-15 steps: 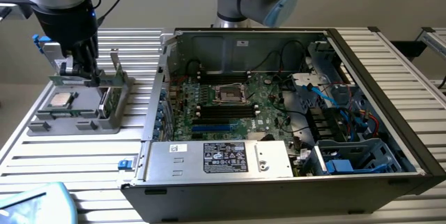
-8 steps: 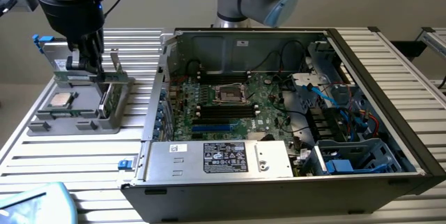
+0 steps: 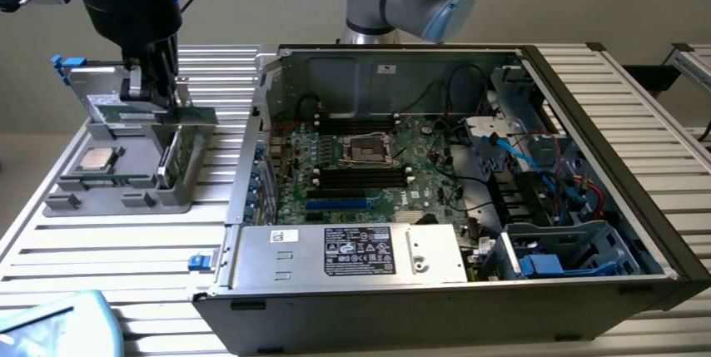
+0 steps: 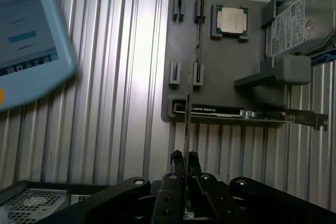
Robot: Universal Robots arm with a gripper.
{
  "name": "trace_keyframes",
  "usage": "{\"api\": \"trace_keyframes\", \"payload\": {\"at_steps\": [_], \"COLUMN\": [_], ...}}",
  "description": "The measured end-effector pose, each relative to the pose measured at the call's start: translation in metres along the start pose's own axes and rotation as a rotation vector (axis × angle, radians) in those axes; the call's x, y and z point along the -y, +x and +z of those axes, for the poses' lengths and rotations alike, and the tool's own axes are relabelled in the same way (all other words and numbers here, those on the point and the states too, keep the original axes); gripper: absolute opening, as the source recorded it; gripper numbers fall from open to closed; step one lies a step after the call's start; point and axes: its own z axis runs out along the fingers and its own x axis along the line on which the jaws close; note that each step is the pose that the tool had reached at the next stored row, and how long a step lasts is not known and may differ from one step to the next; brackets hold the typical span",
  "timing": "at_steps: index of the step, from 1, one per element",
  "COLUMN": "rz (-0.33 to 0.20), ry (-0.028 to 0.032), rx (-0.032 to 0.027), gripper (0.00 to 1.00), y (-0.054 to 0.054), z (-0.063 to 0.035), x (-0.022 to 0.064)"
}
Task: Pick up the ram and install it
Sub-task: 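Pick up the ram and move it above insertion slot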
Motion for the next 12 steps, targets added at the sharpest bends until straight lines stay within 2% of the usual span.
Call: {"api": "trace_keyframes", "payload": {"at_steps": [6, 12], "rz": [0.0, 0.0], "ry": [0.0024, 0.0057], "rx": [-0.0002, -0.0004], "gripper": [0.14, 0.14], "y": [0.001, 0.002], "z": [-0.0107, -0.0171], "x": [0.0125, 0.0281]}}
